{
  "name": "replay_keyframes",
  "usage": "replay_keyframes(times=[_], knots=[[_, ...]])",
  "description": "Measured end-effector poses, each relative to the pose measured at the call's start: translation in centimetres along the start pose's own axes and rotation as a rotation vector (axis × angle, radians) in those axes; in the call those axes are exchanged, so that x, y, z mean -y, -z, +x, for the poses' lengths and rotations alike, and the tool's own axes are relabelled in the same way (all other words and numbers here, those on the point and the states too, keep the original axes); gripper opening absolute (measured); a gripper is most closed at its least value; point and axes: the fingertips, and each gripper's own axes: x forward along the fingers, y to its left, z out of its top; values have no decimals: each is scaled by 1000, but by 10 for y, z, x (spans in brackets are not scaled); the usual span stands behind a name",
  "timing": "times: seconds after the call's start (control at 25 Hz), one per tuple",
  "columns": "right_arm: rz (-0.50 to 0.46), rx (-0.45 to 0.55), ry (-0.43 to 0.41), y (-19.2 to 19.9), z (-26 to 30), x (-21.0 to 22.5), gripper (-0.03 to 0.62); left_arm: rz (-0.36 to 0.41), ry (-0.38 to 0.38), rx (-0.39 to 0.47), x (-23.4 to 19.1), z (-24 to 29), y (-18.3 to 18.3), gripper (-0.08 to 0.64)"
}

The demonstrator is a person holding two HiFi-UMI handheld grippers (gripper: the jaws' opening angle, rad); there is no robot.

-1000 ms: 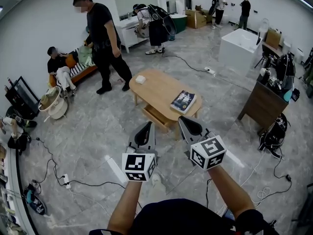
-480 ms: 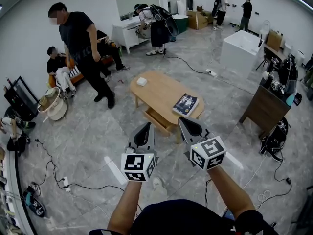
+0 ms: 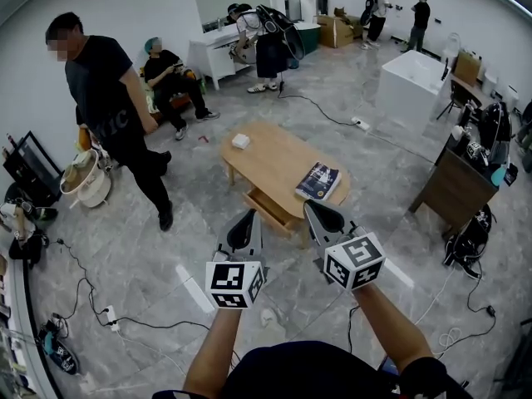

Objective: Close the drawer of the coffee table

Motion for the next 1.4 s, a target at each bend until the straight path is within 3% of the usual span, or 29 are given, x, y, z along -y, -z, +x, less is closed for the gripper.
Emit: replay_keyframes(times=[0.76, 1.4], knots=[[7, -3, 42, -17, 117, 37, 12, -12, 30, -3, -88, 88, -15, 2], [24, -19, 101, -7, 186, 39, 12, -34, 82, -28, -153, 124, 2, 2]])
